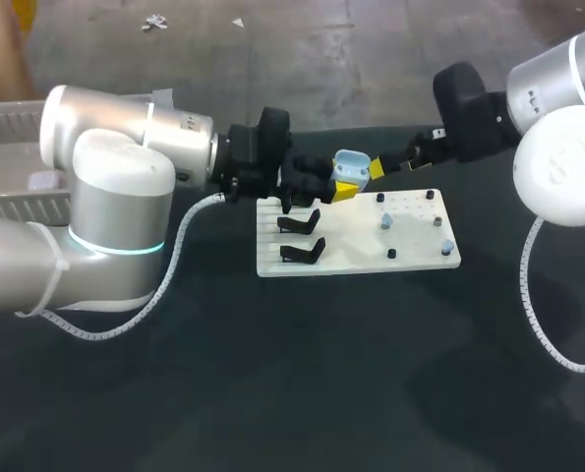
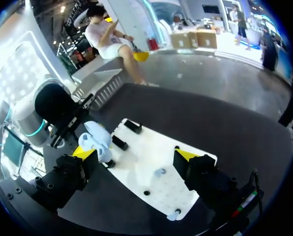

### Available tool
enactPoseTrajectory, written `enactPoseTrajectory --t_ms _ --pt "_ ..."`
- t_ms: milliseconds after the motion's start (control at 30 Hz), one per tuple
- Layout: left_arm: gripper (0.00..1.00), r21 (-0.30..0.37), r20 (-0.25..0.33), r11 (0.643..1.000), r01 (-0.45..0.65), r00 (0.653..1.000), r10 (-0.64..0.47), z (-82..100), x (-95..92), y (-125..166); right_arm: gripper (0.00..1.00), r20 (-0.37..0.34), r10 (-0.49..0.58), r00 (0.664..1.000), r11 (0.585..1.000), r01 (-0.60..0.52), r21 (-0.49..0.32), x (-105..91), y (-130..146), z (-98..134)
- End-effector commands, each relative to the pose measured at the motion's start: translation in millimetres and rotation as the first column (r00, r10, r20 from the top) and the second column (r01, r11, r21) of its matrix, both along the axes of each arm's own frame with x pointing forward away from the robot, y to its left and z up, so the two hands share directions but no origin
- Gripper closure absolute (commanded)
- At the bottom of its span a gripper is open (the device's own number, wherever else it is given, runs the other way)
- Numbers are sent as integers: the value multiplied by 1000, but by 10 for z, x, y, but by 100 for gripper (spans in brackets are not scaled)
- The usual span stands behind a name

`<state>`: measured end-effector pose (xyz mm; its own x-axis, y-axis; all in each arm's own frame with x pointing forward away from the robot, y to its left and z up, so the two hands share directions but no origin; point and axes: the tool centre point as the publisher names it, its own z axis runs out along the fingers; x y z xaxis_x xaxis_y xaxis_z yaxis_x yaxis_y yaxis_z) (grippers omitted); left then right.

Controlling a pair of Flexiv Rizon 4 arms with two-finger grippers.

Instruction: Pick up each earbud case from the left stands, insert the matching earbuds, close the lid, and place the case in the box.

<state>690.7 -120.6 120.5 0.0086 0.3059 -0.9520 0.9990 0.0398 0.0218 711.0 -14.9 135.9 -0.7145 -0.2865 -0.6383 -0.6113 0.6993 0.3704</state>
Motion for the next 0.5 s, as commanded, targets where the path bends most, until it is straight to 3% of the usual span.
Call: enactPoseTrajectory --t_ms 33,233,500 --pt "100 -48 -18 999 -6 1000 5 -49 -2 36 0 3 -5 1000 1000 5 -12 -46 -86 31" --pt "100 -148 -42 988 -36 999 30 -9 31 166 0 -3 -70 998 995 69 -74 -186 -293 16" --pt "100 -250 -64 967 -43 998 28 113 38 342 0 -19 -134 991 965 126 -232 -390 -580 -68"
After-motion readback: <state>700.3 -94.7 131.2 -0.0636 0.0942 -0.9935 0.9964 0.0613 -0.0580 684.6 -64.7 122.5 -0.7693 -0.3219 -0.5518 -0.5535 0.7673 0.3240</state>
